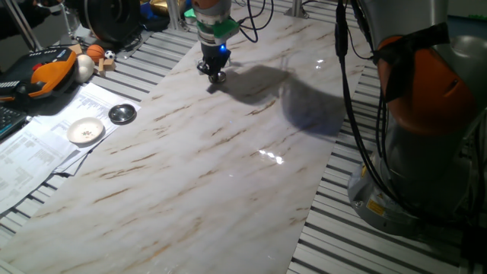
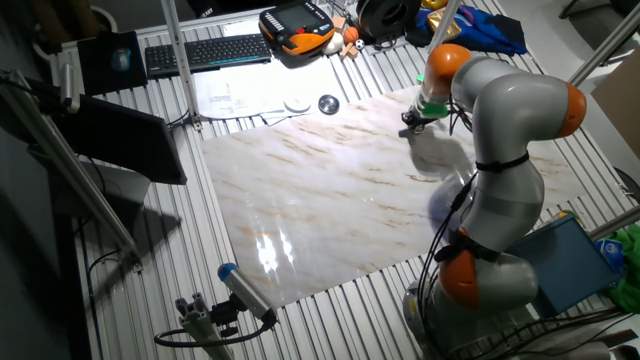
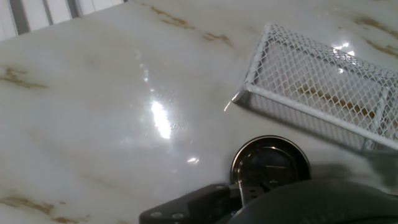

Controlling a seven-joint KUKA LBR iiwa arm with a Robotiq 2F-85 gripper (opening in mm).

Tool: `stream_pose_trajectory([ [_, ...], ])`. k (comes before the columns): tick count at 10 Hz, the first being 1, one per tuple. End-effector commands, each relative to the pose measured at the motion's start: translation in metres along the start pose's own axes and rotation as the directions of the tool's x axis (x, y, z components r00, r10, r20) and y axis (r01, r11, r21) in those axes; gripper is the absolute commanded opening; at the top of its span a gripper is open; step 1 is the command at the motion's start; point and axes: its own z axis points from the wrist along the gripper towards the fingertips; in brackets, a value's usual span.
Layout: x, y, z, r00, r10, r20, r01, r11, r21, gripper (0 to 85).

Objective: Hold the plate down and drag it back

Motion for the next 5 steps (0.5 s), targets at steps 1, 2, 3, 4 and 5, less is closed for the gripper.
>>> stream_pose_trajectory([
  [1, 0.0000, 0.0000, 0.0000, 1.000, -0.011, -0.003, 0.011, 1.000, 0.002, 0.0],
  [2, 0.0000, 0.0000, 0.0000, 1.000, -0.026, -0.003, 0.026, 1.000, 0.013, 0.0],
  [3, 0.0000, 0.0000, 0.0000, 0.999, -0.038, -0.007, 0.038, 0.999, 0.016, 0.0],
  [4, 0.0000, 0.0000, 0.0000, 0.998, -0.060, -0.016, 0.060, 0.998, 0.022, 0.0],
  [5, 0.0000, 0.0000, 0.0000, 0.995, -0.091, -0.027, 0.092, 0.995, 0.028, 0.0],
])
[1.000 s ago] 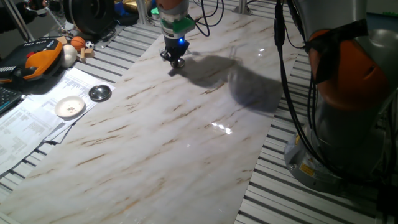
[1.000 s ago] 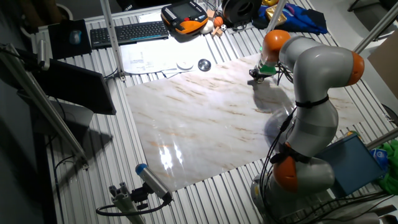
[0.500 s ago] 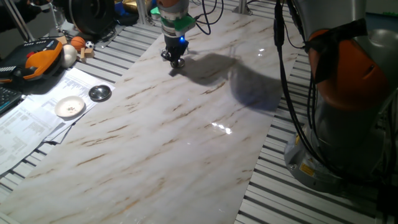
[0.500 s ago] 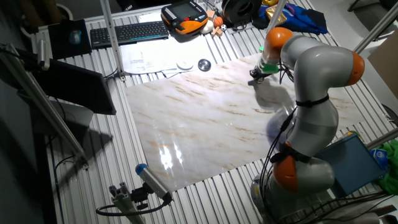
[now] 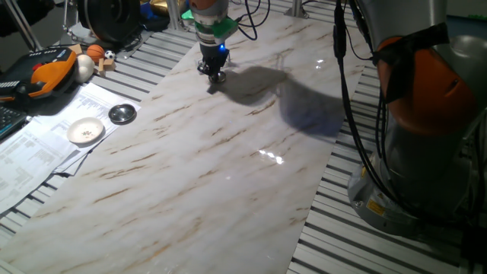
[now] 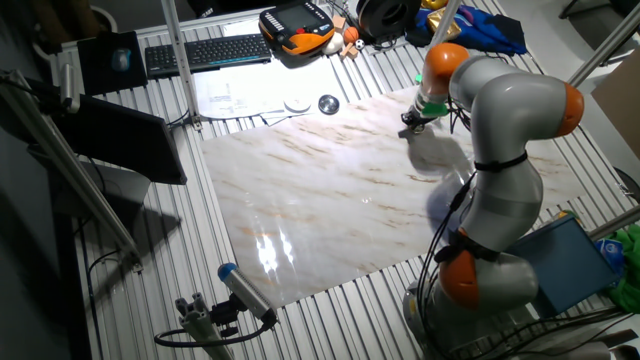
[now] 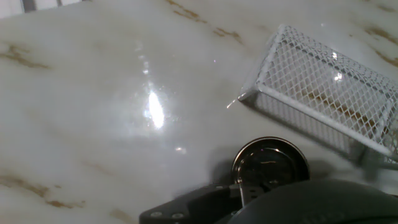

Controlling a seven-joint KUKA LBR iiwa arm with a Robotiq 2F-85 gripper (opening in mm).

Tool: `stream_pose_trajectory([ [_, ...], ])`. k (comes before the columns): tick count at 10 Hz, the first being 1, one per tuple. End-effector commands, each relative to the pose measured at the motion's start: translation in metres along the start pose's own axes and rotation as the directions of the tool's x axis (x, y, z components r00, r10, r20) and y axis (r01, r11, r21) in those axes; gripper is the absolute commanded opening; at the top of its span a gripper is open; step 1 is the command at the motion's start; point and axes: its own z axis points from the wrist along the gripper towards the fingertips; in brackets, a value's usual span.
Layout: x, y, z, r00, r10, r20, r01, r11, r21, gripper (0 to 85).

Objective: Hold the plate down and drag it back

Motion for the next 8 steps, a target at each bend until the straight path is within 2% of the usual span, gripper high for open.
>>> stream_pose_trajectory([
  [1, 0.0001, -0.0001, 0.0000, 1.000, -0.028, -0.007, 0.028, 1.000, 0.007, 0.0],
  [4, 0.0001, -0.0001, 0.0000, 0.998, -0.060, 0.000, 0.060, 0.997, 0.040, 0.0],
  [8, -0.0026, -0.0011, 0.0088, 0.998, -0.069, 0.000, 0.069, 0.997, 0.024, 0.0],
])
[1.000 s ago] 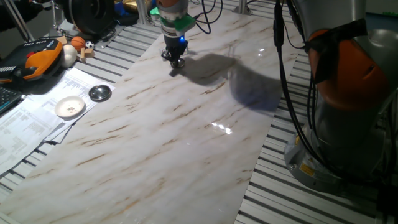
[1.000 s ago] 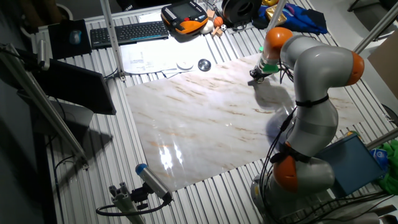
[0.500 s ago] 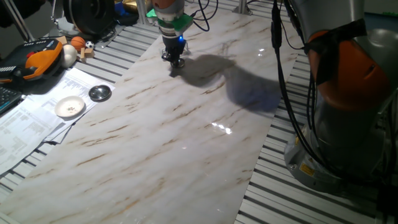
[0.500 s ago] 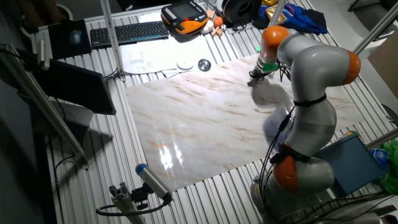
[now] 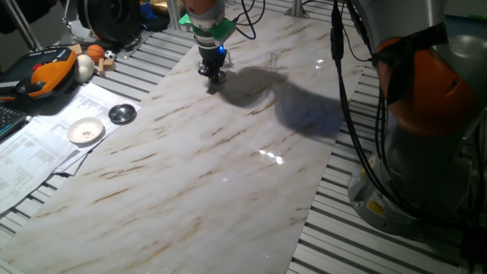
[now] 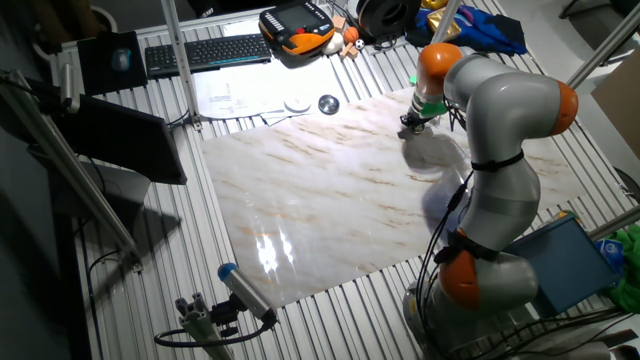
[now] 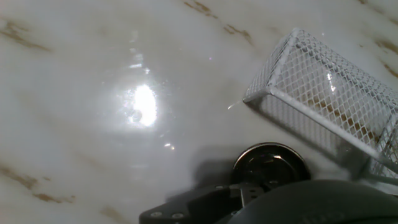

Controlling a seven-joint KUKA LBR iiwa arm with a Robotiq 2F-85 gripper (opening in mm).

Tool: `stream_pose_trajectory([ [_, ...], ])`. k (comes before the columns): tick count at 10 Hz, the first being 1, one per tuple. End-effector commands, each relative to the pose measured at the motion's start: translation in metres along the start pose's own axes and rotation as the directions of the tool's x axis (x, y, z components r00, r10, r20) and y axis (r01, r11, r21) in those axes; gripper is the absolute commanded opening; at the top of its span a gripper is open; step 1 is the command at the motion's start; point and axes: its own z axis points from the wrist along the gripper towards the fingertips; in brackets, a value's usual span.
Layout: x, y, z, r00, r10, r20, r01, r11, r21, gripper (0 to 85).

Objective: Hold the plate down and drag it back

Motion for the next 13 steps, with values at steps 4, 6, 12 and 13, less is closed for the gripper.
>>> stream_pose_trajectory([
  [4, 0.000, 0.005, 0.000, 1.000, 0.000, -0.016, -0.001, 1.000, -0.024, 0.0],
  [6, 0.000, 0.007, -0.001, 1.000, 0.001, -0.017, -0.001, 0.999, -0.033, 0.0],
  [12, 0.006, 0.025, -0.002, 0.999, 0.026, -0.031, -0.028, 0.998, -0.049, 0.0],
  [13, 0.008, 0.029, -0.004, 0.999, 0.034, -0.036, -0.036, 0.998, -0.050, 0.0],
])
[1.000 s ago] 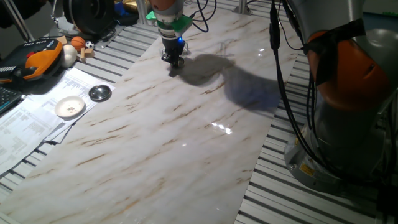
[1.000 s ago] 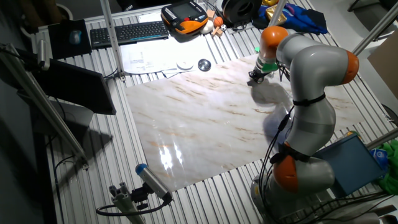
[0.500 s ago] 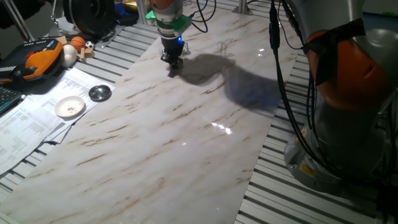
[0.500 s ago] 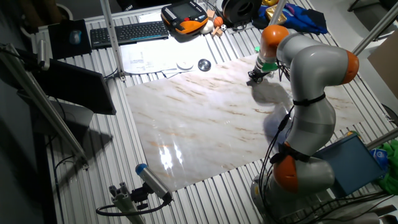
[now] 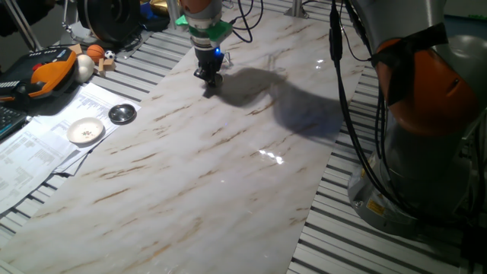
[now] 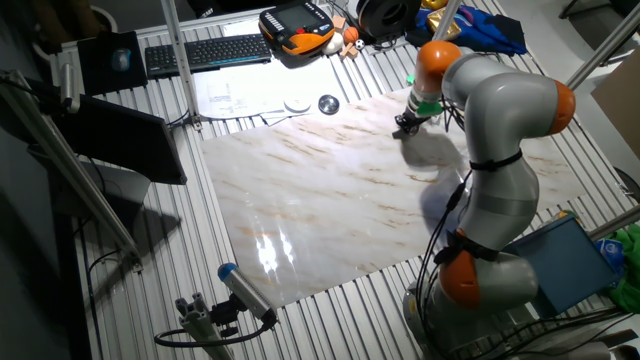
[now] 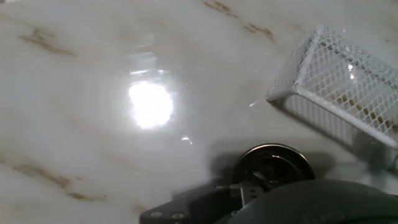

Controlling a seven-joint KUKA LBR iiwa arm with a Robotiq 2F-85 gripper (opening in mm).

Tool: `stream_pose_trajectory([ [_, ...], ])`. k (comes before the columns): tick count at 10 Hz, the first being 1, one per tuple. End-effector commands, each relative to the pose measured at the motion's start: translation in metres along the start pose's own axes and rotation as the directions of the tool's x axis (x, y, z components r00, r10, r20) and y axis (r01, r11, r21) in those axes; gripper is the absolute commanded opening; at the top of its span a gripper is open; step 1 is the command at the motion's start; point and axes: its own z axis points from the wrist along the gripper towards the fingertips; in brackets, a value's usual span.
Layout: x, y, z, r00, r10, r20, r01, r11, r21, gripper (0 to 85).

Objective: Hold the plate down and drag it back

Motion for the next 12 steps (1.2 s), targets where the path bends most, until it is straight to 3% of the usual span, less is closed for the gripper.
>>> stream_pose_trajectory([
  [1, 0.001, 0.002, -0.001, 1.000, 0.006, -0.001, -0.006, 1.000, 0.002, 0.0],
  [8, 0.008, 0.025, -0.007, 0.999, 0.042, -0.020, -0.042, 0.999, 0.000, 0.0],
  [12, 0.009, 0.028, -0.007, 0.999, 0.045, -0.025, -0.045, 0.999, -0.004, 0.0],
])
